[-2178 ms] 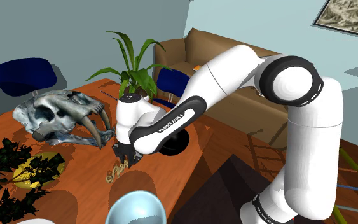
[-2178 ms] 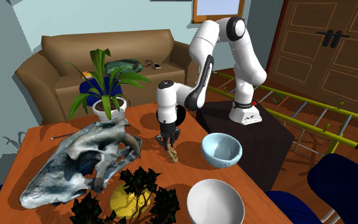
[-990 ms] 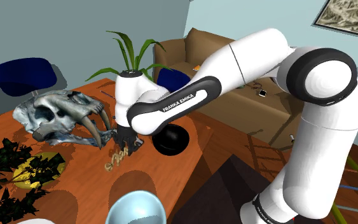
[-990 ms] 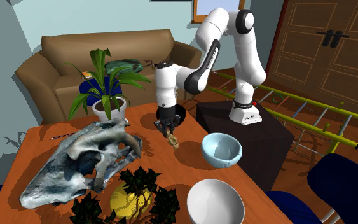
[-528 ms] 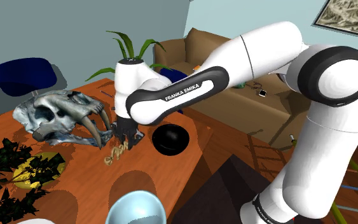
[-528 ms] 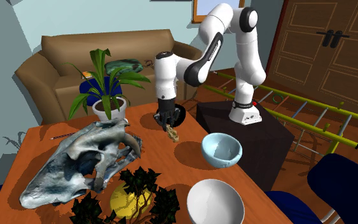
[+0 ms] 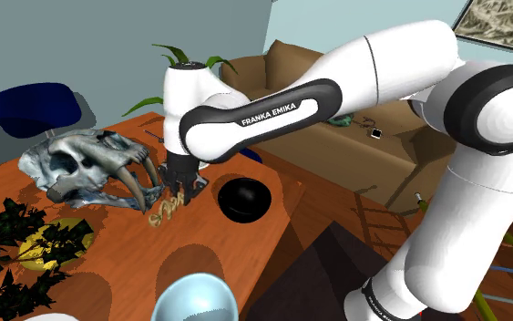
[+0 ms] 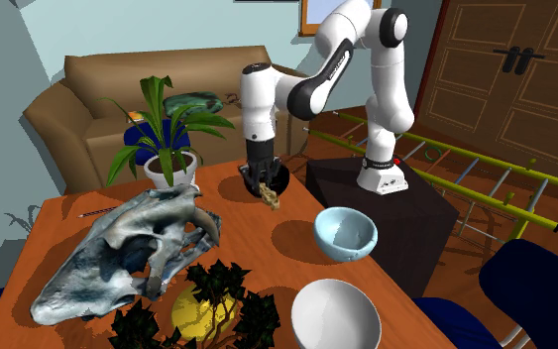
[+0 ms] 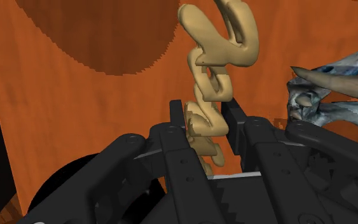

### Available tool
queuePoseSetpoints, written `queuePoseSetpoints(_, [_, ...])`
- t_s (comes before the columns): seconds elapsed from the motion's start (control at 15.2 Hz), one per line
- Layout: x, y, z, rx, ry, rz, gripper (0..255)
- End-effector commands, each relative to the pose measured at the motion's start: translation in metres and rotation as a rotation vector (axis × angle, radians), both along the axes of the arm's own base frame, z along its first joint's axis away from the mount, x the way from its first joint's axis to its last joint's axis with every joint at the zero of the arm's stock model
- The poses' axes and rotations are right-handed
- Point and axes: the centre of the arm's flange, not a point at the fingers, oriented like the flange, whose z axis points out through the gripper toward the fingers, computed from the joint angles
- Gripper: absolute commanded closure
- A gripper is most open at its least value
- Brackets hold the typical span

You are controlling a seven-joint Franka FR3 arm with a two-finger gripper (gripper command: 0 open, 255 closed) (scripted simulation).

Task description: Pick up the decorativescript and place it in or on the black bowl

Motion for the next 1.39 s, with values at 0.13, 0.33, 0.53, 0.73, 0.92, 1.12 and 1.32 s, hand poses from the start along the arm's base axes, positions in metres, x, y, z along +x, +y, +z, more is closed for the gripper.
queuePoseSetpoints(0.13, [-0.002, -0.026, 0.009, 0.000, 0.000, 0.000, 255])
queuePoseSetpoints(0.33, [-0.008, -0.065, 0.010, 0.000, 0.000, 0.000, 255])
queuePoseSetpoints(0.53, [-0.013, -0.105, 0.012, 0.000, 0.000, 0.000, 255])
queuePoseSetpoints(0.73, [-0.018, -0.144, 0.013, 0.000, 0.000, 0.000, 255])
queuePoseSetpoints(0.92, [-0.023, -0.183, 0.014, 0.000, 0.000, 0.000, 255])
queuePoseSetpoints(1.12, [-0.029, -0.222, 0.015, 0.000, 0.000, 0.000, 255])
queuePoseSetpoints(1.32, [-0.031, -0.242, 0.005, 0.000, 0.000, 0.000, 255])
